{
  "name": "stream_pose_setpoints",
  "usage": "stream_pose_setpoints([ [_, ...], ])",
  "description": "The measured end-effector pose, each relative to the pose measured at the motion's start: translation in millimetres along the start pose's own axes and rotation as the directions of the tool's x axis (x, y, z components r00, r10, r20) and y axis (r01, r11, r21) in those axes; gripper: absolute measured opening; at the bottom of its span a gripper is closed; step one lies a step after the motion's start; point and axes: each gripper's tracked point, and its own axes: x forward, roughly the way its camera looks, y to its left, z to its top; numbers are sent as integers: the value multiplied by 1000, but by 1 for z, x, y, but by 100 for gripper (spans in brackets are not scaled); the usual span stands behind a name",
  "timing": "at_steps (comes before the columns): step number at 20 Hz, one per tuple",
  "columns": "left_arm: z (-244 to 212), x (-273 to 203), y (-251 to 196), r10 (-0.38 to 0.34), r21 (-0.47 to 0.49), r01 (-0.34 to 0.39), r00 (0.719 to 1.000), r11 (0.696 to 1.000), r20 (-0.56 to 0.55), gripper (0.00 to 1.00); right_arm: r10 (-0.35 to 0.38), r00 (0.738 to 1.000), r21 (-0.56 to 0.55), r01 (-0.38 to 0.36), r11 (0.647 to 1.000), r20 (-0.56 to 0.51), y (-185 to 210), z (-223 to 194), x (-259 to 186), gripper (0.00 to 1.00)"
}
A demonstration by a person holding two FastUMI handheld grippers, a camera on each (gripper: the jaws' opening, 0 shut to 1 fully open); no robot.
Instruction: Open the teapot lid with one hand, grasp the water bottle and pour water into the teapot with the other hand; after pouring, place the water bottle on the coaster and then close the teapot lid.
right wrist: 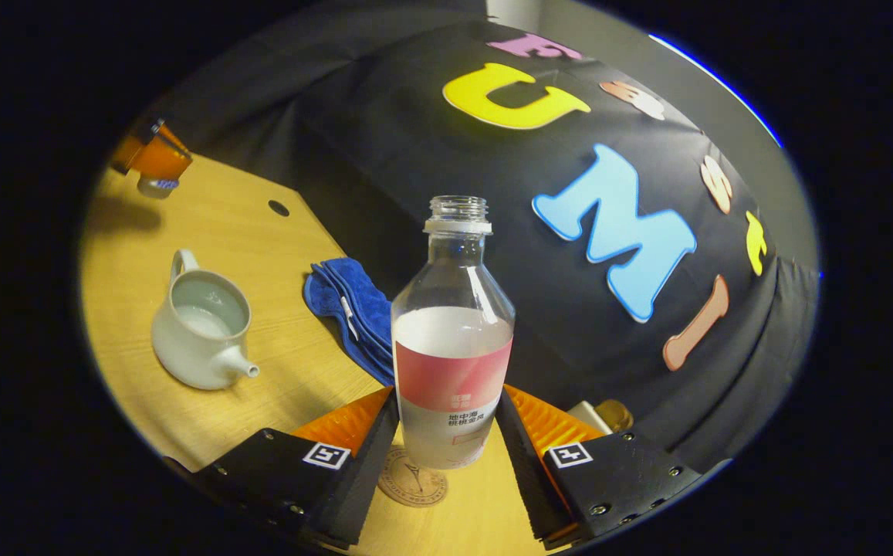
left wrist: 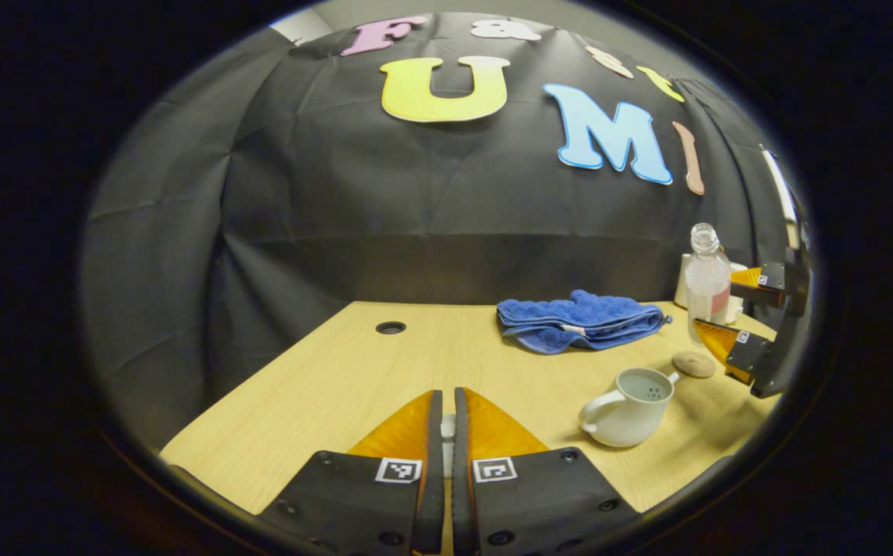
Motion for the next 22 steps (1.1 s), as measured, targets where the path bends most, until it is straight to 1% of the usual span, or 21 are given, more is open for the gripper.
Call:
stream_pose_setpoints([
  [3, 0, 0, 0, -1, -1, 1, 1000, 1000, 0, 11, 20, 1000, 181, -17, 983, -16, -9, -8, 4, 78],
  [7, -1, 1, -1, 0, 1, 0, 1000, 1000, -3, 11, 52, 998, 371, -34, 928, -38, -10, -22, 14, 78],
  [9, 0, 1, 0, 0, 1, 0, 1000, 1000, -2, 11, 47, 997, 430, -15, 903, -64, -14, -36, 17, 78],
  [13, -3, 2, 0, 2, 3, -2, 1000, 1000, -7, 11, 75, 991, 572, -1, 820, -107, -19, -63, 21, 78],
  [15, -4, 3, 0, 1, 5, -1, 1000, 1000, -12, 11, 81, 992, 616, -4, 788, -97, -21, -66, 21, 78],
  [17, -6, 4, -1, 1, 6, -1, 1000, 1000, -17, 11, 83, 992, 619, -7, 785, -93, -22, -68, 20, 78],
  [20, -9, 5, -1, 3, 9, -3, 1000, 1000, -23, 11, 72, 993, 597, -4, 802, -90, -21, -64, 22, 78],
  [22, -9, 6, -2, 1, 8, -1, 1000, 1000, -23, 11, 72, 993, 599, 0, 800, -96, -20, -65, 23, 80],
])
